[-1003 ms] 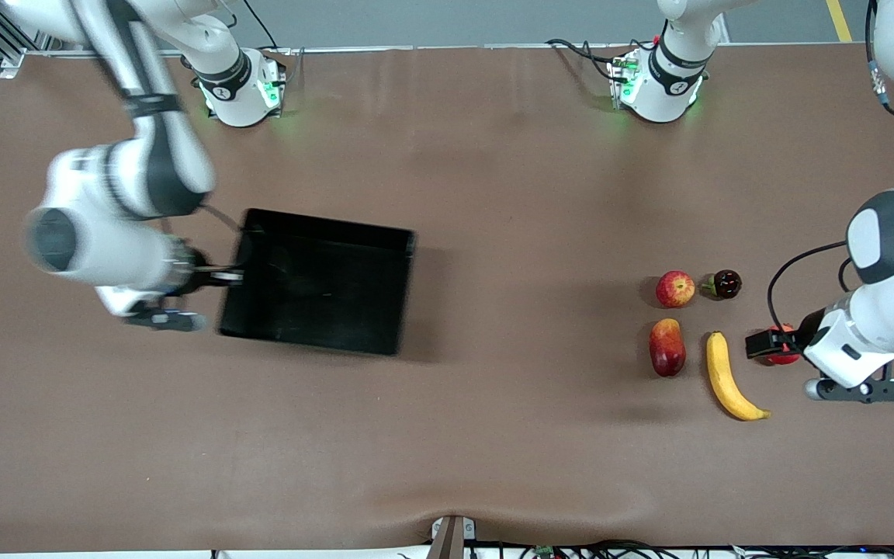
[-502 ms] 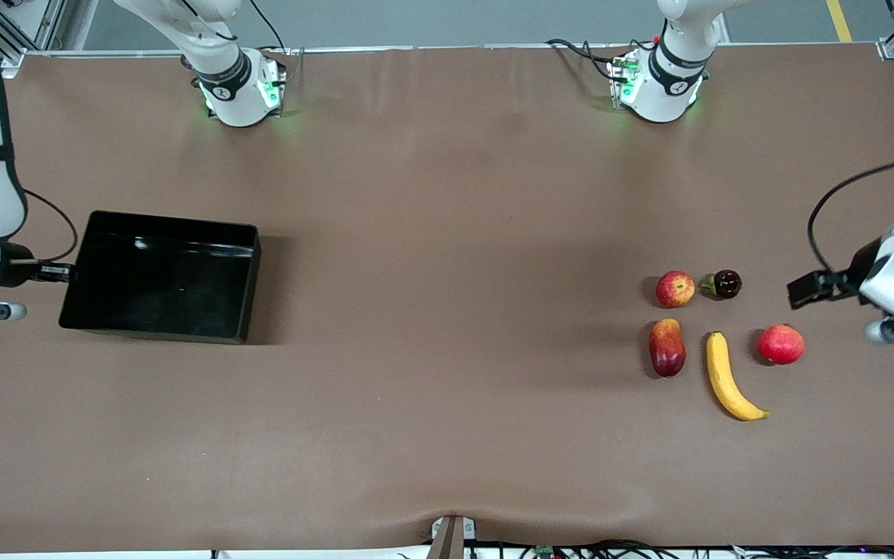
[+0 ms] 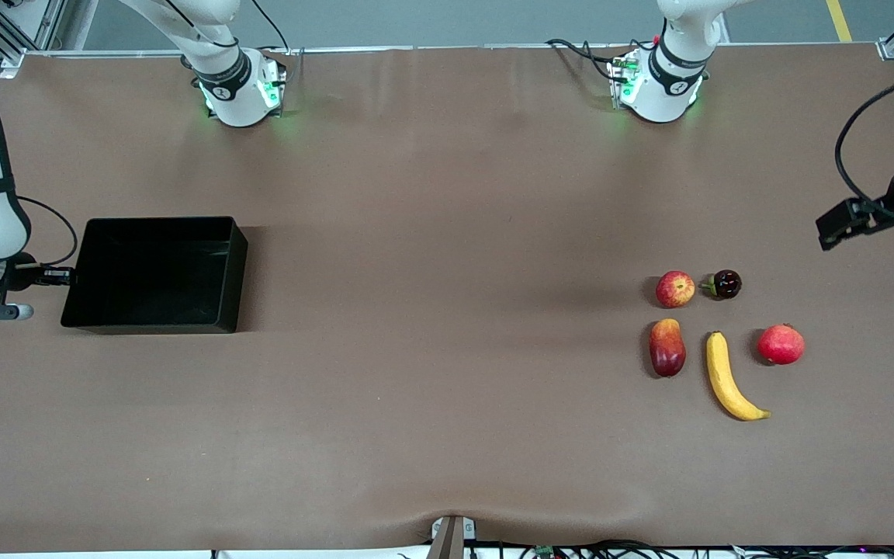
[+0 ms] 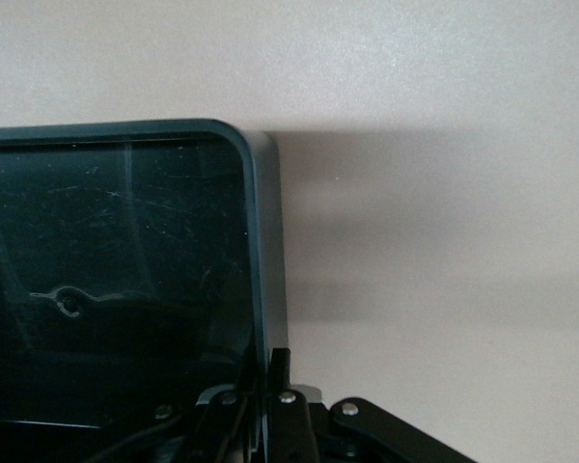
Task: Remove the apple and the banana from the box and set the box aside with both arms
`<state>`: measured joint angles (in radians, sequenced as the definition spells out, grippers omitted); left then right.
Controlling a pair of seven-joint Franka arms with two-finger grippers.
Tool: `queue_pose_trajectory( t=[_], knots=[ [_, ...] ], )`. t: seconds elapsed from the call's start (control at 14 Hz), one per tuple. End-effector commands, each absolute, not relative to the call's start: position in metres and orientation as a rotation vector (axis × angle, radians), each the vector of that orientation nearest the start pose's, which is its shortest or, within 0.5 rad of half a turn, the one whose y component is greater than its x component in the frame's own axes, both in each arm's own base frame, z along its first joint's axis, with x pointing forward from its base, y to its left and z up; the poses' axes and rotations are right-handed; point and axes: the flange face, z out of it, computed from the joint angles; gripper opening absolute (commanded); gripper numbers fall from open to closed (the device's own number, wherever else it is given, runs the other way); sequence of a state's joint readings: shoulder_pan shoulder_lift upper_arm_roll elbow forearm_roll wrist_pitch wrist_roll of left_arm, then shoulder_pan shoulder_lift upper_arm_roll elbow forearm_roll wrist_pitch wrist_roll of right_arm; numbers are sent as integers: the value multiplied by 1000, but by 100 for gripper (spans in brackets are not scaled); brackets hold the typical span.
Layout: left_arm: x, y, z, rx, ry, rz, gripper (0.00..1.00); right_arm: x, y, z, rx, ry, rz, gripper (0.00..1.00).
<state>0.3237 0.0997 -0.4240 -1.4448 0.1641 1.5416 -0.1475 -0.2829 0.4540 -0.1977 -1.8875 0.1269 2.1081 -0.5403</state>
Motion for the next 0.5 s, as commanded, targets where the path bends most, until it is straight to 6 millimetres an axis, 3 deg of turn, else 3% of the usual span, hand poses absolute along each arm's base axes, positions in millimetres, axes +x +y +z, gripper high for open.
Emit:
queue_pose_trajectory(
  t=[0.0, 0.14, 0.29, 0.43],
  knots=[
    [560, -28, 644, -3044, -94, -17, 100, 547, -275, 253, -2991, 0, 264, 100],
    [554, -28, 648, -3047, -105, 2, 100, 560, -278, 275, -3006, -10, 220, 100],
    [547, -29, 652, -3053, -113, 20, 100, 594, -276, 342, -3000, -60, 203, 100],
    [543, -26, 654, -3054, -124, 49, 100, 611, -260, 390, -2975, -125, 234, 100]
  ],
)
